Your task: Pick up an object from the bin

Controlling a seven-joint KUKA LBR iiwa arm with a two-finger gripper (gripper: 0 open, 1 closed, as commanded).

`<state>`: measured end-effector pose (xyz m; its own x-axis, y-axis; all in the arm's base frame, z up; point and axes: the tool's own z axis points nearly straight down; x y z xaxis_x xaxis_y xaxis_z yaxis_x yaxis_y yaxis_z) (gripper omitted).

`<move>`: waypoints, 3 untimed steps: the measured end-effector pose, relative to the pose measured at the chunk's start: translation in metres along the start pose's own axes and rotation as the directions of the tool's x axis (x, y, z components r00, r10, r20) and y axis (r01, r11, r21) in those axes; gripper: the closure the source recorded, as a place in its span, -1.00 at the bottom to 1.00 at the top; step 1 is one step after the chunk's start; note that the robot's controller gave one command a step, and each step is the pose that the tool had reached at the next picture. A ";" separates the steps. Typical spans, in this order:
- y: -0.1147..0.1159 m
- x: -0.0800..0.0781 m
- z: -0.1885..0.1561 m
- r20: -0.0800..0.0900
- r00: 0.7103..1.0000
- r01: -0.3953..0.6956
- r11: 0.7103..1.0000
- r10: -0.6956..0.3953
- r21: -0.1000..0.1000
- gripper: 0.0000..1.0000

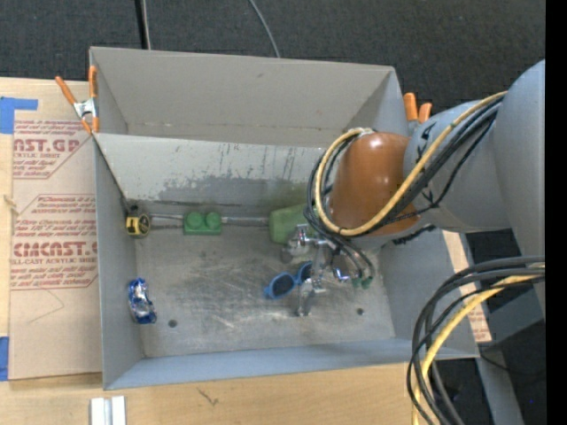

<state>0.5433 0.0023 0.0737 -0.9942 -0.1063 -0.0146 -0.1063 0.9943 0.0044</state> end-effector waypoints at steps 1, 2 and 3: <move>-0.001 0.001 -0.001 -0.011 1.000 0.002 1.000 -0.002 0.002 1.00; 0.016 0.007 -0.126 -0.006 1.000 0.023 1.000 -0.023 0.005 1.00; 0.027 0.000 -0.158 -0.010 0.963 0.270 0.963 -0.270 0.001 1.00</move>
Offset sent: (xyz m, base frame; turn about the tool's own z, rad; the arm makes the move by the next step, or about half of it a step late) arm 0.0000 0.0000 0.0000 0.0000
